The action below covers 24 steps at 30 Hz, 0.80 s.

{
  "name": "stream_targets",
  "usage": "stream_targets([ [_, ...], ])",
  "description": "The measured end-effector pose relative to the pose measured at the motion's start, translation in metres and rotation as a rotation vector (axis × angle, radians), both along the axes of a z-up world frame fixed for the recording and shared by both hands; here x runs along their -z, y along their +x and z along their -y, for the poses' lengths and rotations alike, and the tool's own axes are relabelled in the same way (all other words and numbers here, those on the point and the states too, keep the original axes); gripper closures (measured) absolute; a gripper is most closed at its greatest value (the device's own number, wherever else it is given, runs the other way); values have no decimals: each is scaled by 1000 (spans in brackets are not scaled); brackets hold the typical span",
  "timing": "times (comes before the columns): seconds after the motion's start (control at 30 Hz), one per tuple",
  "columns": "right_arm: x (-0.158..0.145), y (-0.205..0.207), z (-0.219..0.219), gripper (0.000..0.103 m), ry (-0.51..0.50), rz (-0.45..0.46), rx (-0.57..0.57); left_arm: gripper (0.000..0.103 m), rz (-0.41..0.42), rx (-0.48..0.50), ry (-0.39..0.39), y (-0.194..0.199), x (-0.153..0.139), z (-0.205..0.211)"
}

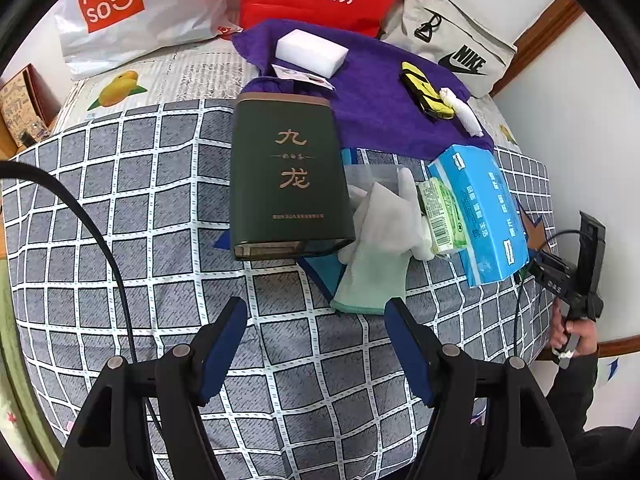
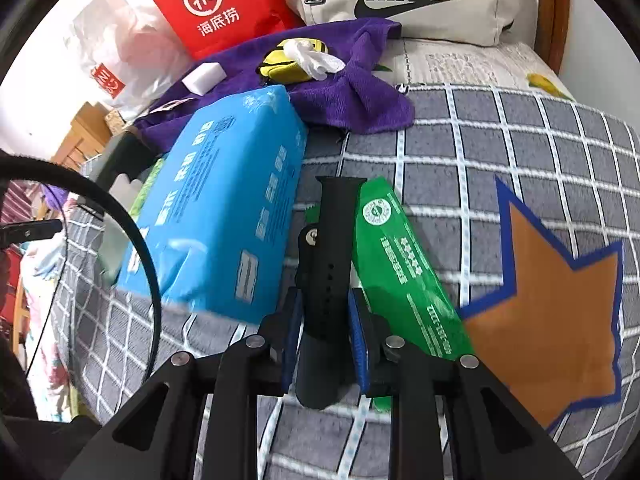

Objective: Organize soft objects
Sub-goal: 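Grasp the black watch strap with the right gripper while the left gripper approaches the white glove, then grasp the white glove with the left gripper and lift it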

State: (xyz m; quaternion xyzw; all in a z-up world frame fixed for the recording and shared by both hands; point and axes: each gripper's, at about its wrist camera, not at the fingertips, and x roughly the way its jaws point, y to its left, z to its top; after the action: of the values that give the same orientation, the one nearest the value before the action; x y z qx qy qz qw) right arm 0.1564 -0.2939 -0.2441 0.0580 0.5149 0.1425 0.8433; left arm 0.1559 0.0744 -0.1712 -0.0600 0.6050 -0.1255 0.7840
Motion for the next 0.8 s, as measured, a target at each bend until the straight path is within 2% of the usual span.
stream_targets([
  [0.17, -3, 3, 5, 81, 22, 9, 14, 34, 4, 11, -4, -1, -1, 3],
  [0.33, -25, -24, 21, 83, 25, 44, 65, 34, -2, 12, 2, -4, 0, 4],
  [0.53, -7, -34, 27, 83, -43, -32, 83, 34, -16, 42, -22, -8, 8, 16],
  [0.8, -2, -14, 16, 75, -91, -14, 73, 34, -21, 62, -22, -10, 7, 22],
])
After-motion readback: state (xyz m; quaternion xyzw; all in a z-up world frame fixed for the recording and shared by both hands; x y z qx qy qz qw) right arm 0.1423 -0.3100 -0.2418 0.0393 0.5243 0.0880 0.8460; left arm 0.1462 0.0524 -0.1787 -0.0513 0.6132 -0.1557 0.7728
